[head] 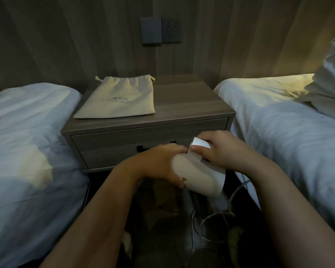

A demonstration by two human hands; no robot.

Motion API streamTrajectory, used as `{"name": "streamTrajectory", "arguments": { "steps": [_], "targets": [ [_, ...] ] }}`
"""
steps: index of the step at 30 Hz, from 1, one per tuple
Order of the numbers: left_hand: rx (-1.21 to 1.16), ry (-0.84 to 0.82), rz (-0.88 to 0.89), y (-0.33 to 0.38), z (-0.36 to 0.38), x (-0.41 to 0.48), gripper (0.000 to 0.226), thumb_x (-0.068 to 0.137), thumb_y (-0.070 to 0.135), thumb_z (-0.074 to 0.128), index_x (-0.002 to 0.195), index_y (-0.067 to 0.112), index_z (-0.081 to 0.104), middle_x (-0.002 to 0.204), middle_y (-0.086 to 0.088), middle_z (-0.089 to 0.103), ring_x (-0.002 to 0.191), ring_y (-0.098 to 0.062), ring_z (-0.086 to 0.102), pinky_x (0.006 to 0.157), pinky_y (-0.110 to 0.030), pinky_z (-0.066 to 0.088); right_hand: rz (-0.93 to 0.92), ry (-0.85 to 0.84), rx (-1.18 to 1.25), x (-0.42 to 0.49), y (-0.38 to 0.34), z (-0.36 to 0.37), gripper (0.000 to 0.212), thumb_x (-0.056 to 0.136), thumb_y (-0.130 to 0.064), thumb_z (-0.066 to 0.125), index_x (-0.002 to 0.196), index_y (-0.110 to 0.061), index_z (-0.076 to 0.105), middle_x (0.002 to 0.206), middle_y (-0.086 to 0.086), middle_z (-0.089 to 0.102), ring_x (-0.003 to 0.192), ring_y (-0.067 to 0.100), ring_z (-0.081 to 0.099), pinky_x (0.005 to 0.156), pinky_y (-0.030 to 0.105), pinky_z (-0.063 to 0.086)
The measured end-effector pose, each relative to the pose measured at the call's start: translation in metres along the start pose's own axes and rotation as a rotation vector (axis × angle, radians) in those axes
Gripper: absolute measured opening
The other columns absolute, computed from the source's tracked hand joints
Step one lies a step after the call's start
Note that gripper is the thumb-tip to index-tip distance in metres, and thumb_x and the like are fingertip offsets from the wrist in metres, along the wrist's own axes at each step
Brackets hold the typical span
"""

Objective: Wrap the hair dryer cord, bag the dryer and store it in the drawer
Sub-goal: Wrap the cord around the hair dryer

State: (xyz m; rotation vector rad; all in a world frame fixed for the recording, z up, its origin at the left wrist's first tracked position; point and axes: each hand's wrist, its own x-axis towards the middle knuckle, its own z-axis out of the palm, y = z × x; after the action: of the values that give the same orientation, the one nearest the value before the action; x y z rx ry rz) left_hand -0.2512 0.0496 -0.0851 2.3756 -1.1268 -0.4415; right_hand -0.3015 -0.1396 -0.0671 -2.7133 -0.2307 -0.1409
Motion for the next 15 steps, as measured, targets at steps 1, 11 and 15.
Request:
{"name": "streamTrajectory", "arguments": {
  "steps": [1,11,15],
  "targets": [
    [0.003,0.023,0.014,-0.001,-0.001,-0.001,0.073,0.065,0.029,0.083,0.128,0.029,0.046,0.124,0.006,0.050,0.111,-0.010,0.047,0.093,-0.027,0.041,-0.016,-0.001,0.010,0.002,-0.002,-0.001,0.030,0.086,-0.048,0.051,0.096,-0.023,0.063,0.085,-0.006,0.061,0.083,0.016,0.056,0.073,0.034,0.045],
    [-0.494,0.234,-0.053,-0.005,-0.023,-0.011,0.046,0.061,0.025,0.079,0.101,0.033,0.058,0.105,0.009,0.059,0.096,-0.010,0.059,0.076,-0.031,0.057,0.056,0.141,0.346,0.025,0.009,-0.021,0.035,0.090,-0.047,0.048,0.093,-0.020,0.070,0.088,0.004,0.071,0.084,0.018,0.065,0.079,0.037,0.051],
    [-0.718,0.284,-0.088,-0.013,-0.026,-0.010,0.046,0.049,0.029,0.080,0.092,0.029,0.063,0.093,0.006,0.063,0.085,-0.012,0.060,0.068,-0.028,0.054,0.218,0.177,0.785,0.030,0.034,-0.033,0.050,0.096,-0.045,0.031,0.098,-0.010,0.067,0.079,0.007,0.068,0.065,0.011,0.062,0.060,0.018,0.048]
  ]
}}
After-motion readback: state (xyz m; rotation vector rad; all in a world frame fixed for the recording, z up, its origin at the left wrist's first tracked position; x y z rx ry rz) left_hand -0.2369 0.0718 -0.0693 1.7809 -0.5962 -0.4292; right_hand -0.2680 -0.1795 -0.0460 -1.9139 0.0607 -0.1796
